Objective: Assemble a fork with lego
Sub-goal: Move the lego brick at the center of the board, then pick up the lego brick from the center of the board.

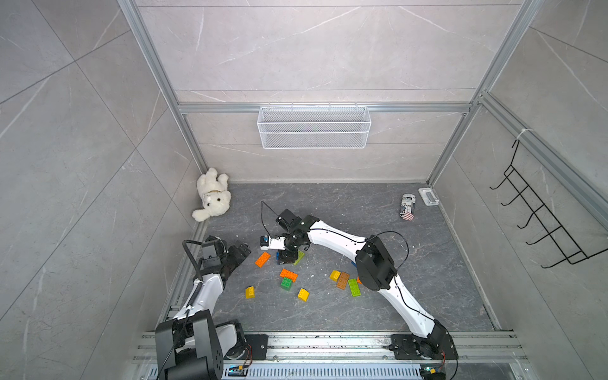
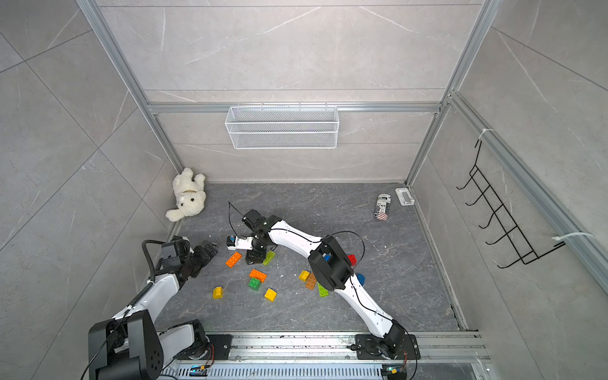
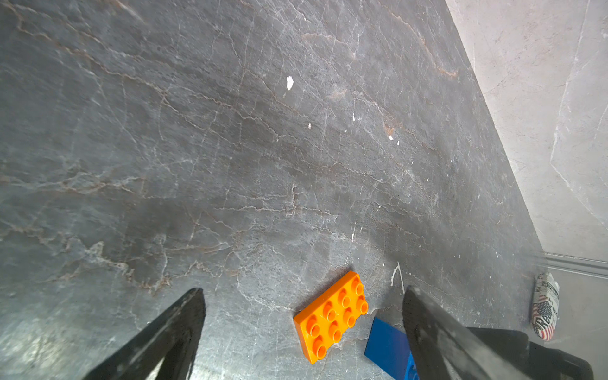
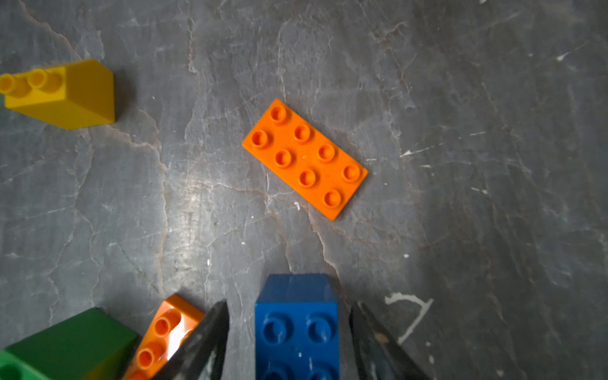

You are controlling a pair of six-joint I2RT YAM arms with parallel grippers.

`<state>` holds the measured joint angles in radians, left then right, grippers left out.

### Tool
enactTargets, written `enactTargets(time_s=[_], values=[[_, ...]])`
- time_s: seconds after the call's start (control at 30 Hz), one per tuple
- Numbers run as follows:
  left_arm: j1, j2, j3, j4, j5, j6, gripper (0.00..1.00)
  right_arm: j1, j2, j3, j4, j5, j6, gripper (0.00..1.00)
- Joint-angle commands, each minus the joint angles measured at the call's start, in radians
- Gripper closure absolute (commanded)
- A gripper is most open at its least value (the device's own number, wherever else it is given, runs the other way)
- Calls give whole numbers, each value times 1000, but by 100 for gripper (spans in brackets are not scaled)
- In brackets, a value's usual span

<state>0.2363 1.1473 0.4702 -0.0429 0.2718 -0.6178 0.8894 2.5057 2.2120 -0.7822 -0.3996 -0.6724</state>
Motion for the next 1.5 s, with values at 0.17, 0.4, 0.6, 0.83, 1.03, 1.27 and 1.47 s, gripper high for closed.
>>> enactTargets(time_s=[0.17, 0.4, 0.6, 0.83, 1.03, 1.27, 1.47], values=[[6, -13, 25, -1, 22, 10, 4, -77, -83, -39, -79, -100, -21, 30], [6, -13, 28, -7, 16, 7, 4, -120, -42, -22, -172, -99, -44, 22], [6, -15, 25, -11, 14, 7, 3, -122, 16, 33, -285, -98, -52, 22], [6, -4, 23, -2, 19, 3, 4, -116, 42, 29, -314, -71, -64, 22], [6, -6, 20, -3, 8, 6, 3, -105, 19, -30, -316, -56, -36, 25], [5, -8, 19, -7, 10, 4, 3, -82, -133, -278, -173, -77, 44, 31], [6, -18, 22, -17, 14, 4, 3, -60, -221, -437, -2, 12, 84, 33]])
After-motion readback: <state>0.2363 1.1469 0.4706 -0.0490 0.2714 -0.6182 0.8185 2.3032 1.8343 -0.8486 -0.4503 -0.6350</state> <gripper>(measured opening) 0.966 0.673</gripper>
